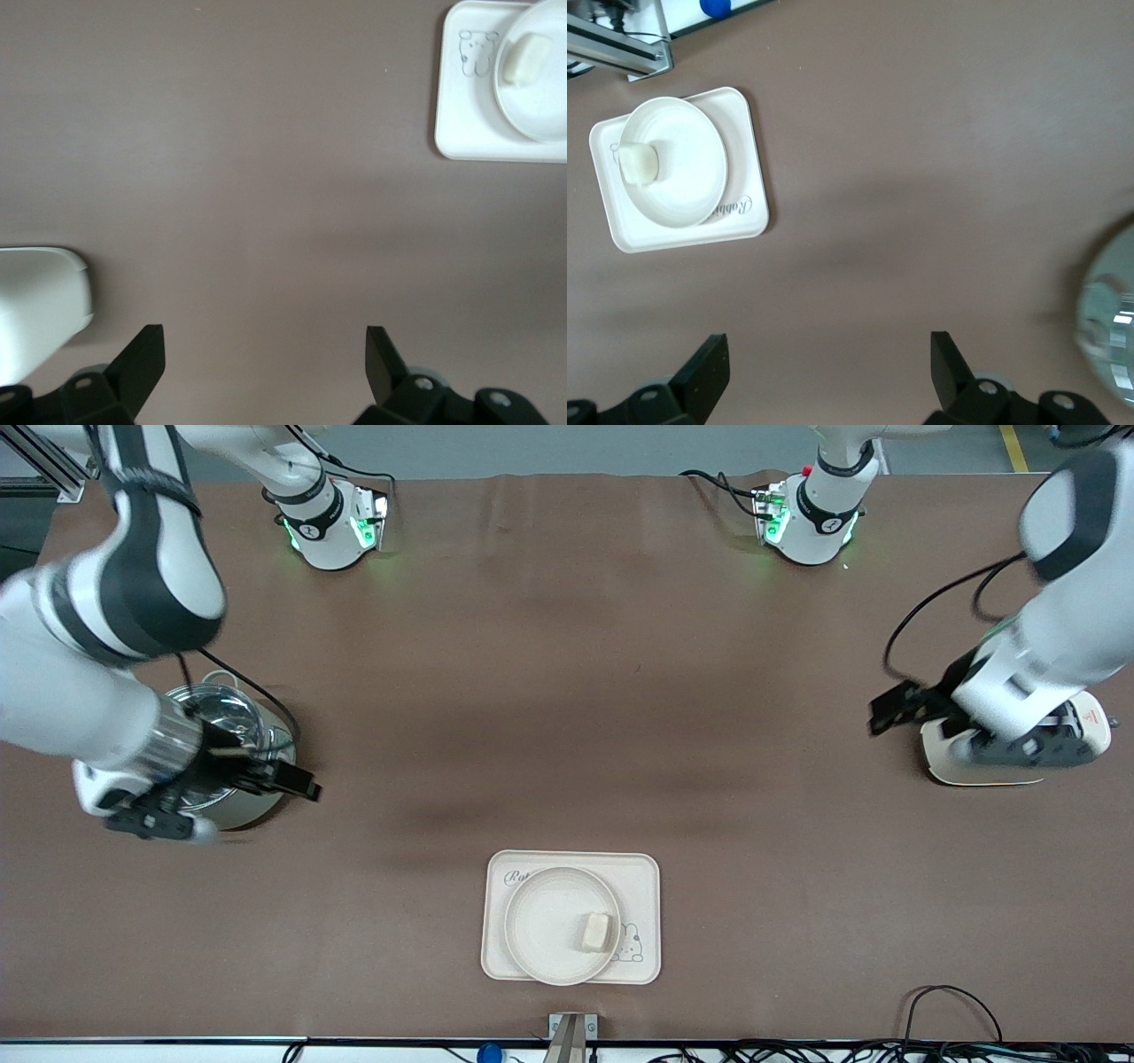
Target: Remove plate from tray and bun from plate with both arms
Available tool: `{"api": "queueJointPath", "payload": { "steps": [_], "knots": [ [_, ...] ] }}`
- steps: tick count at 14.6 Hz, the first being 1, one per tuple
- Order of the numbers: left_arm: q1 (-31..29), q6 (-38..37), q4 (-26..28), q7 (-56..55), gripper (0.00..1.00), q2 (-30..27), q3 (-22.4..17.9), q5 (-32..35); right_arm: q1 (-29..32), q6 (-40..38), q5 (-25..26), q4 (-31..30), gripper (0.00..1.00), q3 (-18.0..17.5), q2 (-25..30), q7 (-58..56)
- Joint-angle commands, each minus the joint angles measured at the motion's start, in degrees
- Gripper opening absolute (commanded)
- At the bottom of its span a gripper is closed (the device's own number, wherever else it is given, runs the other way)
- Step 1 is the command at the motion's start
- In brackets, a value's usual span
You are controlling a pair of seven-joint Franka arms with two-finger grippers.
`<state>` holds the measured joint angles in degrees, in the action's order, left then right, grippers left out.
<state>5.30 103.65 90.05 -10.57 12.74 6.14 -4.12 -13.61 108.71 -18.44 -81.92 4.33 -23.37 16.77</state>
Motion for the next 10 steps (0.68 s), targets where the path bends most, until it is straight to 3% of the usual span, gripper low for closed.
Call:
{"api": "queueJointPath", "payload": {
  "steps": [1,3,6,10],
  "knots": [
    [6.3,3.2,-2.2,-9.0,1.00,7.6,0.1,4.9,-4.6,5.2,-2.0,7.1,1.00,0.4,-9.4,8.1],
    [7.4,3.3,-2.2,-13.3,1.00,9.8,0.4,10.4,-8.1,11.6,-2.0,9.8,1.00,0.4,-14.9,12.8],
    [7.5,7.8,-1.7,-13.6,1.00,11.5,1.8,7.4,-13.4,24.3,-2.1,11.9,1.00,0.3,-23.5,17.3],
    [8.3,15.4,-1.6,-16.4,1.00,15.7,2.1,1.8,-15.6,27.9,-2.0,20.9,1.00,-1.8,-33.5,21.7]
  ]
}}
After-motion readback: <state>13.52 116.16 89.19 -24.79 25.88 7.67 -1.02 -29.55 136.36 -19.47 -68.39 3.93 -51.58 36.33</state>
